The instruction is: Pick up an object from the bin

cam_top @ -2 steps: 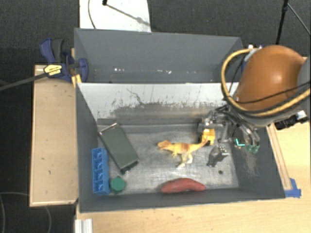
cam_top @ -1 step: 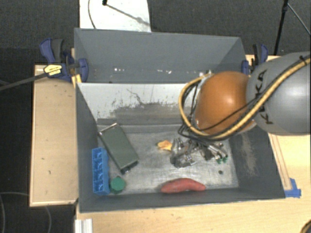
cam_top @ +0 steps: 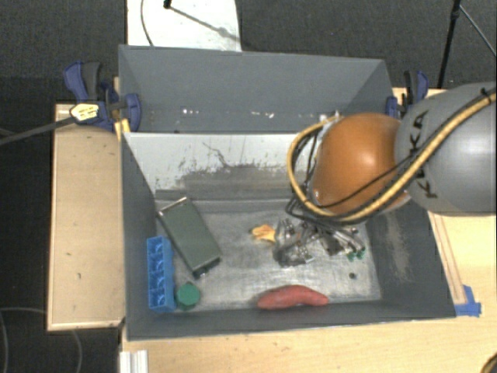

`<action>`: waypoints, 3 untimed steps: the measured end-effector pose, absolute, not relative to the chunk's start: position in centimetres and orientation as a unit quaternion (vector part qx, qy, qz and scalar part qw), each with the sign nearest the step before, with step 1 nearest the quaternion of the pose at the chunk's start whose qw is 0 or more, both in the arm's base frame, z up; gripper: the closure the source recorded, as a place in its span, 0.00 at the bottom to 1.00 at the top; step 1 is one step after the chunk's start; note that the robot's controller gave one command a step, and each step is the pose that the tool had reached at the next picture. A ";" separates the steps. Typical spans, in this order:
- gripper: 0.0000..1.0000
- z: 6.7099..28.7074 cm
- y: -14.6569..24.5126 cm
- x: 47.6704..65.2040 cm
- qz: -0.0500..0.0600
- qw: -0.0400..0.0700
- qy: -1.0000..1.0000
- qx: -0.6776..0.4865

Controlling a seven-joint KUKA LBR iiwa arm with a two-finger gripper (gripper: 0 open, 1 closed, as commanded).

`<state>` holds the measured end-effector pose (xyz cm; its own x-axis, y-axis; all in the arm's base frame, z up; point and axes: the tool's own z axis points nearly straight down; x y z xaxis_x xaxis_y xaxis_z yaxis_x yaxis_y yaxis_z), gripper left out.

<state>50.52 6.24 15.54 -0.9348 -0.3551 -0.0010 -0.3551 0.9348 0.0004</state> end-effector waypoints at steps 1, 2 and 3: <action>1.00 15.9 9.0 53.3 -0.001 -0.001 0.973 -0.232; 1.00 15.7 11.7 54.7 0.001 0.006 0.965 -0.264; 1.00 19.9 10.2 52.6 0.001 -0.003 0.983 -0.184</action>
Offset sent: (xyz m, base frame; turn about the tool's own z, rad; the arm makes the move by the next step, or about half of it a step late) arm -0.0230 0.0439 -0.0090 0.1796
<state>52.62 10.23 19.88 -0.9319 -0.3626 0.0066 -0.3626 0.9319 0.0026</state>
